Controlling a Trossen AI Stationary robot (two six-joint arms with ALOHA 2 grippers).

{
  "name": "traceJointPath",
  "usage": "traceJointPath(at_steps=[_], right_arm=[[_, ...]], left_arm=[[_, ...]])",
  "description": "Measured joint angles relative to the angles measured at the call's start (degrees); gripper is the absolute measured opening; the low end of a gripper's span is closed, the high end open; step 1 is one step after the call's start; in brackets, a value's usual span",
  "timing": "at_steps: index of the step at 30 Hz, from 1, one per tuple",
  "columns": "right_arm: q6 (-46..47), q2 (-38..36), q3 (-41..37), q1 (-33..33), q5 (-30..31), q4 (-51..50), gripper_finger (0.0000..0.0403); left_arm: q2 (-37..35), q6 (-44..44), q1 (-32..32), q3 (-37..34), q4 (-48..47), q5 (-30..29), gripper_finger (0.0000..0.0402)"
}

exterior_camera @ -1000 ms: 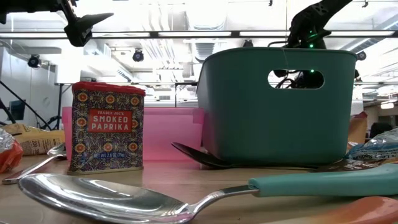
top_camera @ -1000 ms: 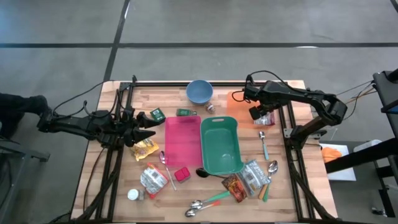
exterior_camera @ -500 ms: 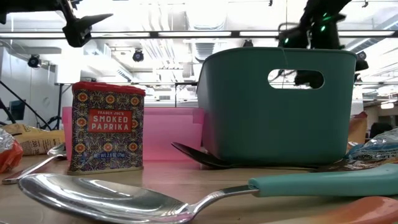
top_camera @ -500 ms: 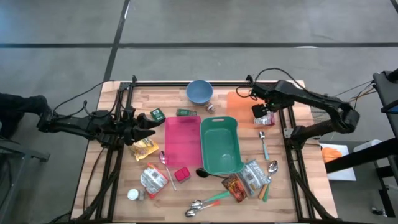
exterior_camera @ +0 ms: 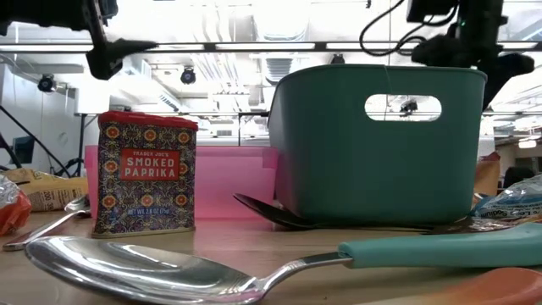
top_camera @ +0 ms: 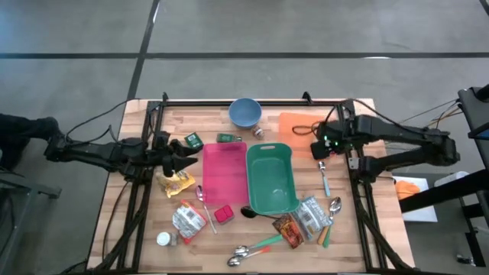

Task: Pick & Place Food Item
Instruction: Put the blue spoon into the green bin

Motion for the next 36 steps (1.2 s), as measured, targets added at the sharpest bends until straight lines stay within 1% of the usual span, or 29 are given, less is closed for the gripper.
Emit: traceJointPath(at_steps=[3, 6, 9, 12, 17, 21, 24, 28, 31, 36], right_arm=[[4.65, 1.77, 0.0, 6.3, -1.16, -0.64, 0.0264], [9.18, 3.94, 0.0, 12.09, -1.16, -0.75, 0.0264], [12.13, 6.33, -0.06, 16.05, -1.16, -0.89, 0.0264], [13.55, 8.35, -1.1, 18.65, -1.47, -0.91, 0.0264], [15.39, 10.08, -4.84, 20.97, -5.15, 0.59, 0.0264], [17.5, 9.52, -9.14, 22.6, -8.43, 7.86, 0.0264], [19.99, 9.32, -12.05, 23.59, -9.7, 12.03, 0.0264], [20.98, 9.69, -14.52, 24.74, -10.13, 13.98, 0.0261], [20.99, 9.87, -17.15, 24.76, -10.13, 15.56, 0.024], [20.97, 9.91, -21.38, 24.76, -10.12, 20.89, 0.0187]], left_arm=[[2.17, 1.82, 0.0, 0.0, 0.02, -0.97, 0.0386], [4.08, 1.77, 0.0, 0.0, 0.03, -0.97, 0.0386], [5.3, 1.58, 0.0, 0.0, 0.24, -0.76, 0.0386], [5.75, 1.87, 0.0, 0.0, 1.78, -0.29, 0.0386], [5.81, 2.03, 0.0, 0.0, 4.06, 1.86, 0.0386], [5.82, 2.01, 0.0, 0.0, 4.4, 2.7, 0.0386], [5.82, 2.01, 0.0, 0.0, 4.4, 2.72, 0.0386], [5.82, 1.77, 0.0, 0.0, 4.38, 2.92, 0.0386], [5.82, 2.03, 0.0, 0.0, 4.38, 2.88, 0.0386], [5.82, 2.02, 0.02, 0.0, 4.38, 2.86, 0.0386]])
